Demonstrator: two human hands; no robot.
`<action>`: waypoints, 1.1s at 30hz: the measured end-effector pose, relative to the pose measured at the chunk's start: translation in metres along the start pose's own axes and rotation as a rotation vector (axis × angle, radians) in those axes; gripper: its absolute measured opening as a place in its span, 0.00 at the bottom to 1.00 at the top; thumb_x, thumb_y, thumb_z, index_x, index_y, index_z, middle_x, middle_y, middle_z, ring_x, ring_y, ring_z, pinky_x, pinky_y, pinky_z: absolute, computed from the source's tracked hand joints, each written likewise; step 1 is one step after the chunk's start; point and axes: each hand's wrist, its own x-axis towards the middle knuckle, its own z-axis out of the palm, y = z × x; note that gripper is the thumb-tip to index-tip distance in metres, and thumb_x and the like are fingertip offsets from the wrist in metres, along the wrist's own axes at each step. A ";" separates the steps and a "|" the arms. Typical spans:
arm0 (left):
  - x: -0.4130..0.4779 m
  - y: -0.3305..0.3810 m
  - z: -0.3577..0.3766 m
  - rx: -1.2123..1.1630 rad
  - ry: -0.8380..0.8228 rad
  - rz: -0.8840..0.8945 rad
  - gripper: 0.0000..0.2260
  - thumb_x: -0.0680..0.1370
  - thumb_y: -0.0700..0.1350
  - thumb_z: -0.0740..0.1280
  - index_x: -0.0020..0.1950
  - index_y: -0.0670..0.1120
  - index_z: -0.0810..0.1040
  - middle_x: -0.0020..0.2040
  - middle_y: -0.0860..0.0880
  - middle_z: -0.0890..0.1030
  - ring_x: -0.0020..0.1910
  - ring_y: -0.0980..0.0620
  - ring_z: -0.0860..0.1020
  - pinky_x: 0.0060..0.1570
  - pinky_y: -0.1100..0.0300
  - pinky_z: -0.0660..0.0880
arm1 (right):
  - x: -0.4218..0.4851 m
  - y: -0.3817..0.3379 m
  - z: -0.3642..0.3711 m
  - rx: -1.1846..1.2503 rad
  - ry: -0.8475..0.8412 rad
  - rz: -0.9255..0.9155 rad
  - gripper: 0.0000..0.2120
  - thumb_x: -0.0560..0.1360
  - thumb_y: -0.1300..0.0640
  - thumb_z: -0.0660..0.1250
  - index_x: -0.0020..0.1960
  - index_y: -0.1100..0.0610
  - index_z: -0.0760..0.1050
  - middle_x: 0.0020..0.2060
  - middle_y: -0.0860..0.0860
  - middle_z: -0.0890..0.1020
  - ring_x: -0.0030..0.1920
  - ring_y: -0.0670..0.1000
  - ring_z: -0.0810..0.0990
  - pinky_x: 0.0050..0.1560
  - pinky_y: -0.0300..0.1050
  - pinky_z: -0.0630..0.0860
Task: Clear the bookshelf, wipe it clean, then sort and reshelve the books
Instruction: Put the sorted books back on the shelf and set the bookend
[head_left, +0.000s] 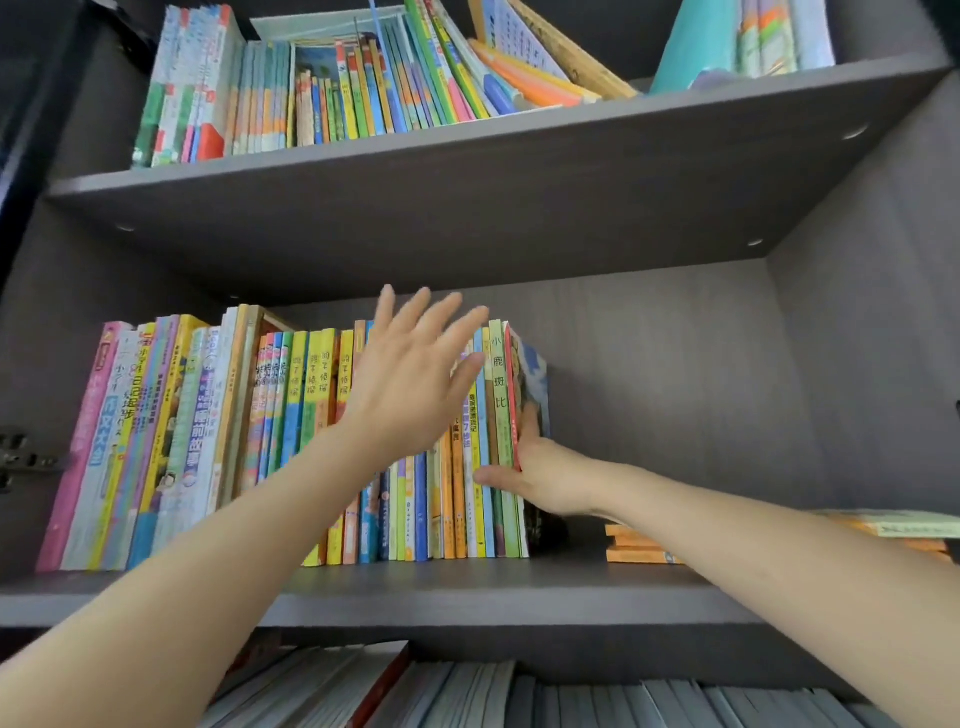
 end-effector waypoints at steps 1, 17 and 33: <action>0.001 0.012 0.001 -0.036 -0.012 0.137 0.23 0.81 0.56 0.46 0.72 0.52 0.69 0.72 0.47 0.70 0.74 0.44 0.63 0.73 0.46 0.45 | -0.003 -0.006 0.000 -0.080 0.003 0.017 0.49 0.78 0.42 0.63 0.75 0.57 0.26 0.72 0.55 0.66 0.61 0.52 0.76 0.59 0.43 0.74; -0.005 0.131 -0.005 -0.484 -0.625 0.461 0.31 0.73 0.67 0.54 0.69 0.52 0.73 0.69 0.53 0.73 0.70 0.54 0.67 0.72 0.57 0.58 | -0.202 0.044 -0.133 -0.477 -0.073 0.654 0.34 0.71 0.27 0.52 0.67 0.46 0.73 0.60 0.50 0.78 0.52 0.52 0.79 0.56 0.50 0.78; 0.012 0.144 0.022 -0.431 -0.943 0.488 0.27 0.79 0.61 0.59 0.72 0.46 0.66 0.60 0.45 0.78 0.55 0.49 0.76 0.54 0.59 0.73 | -0.172 0.041 -0.107 0.827 0.381 0.702 0.24 0.79 0.72 0.57 0.73 0.65 0.59 0.70 0.70 0.61 0.51 0.68 0.76 0.39 0.58 0.80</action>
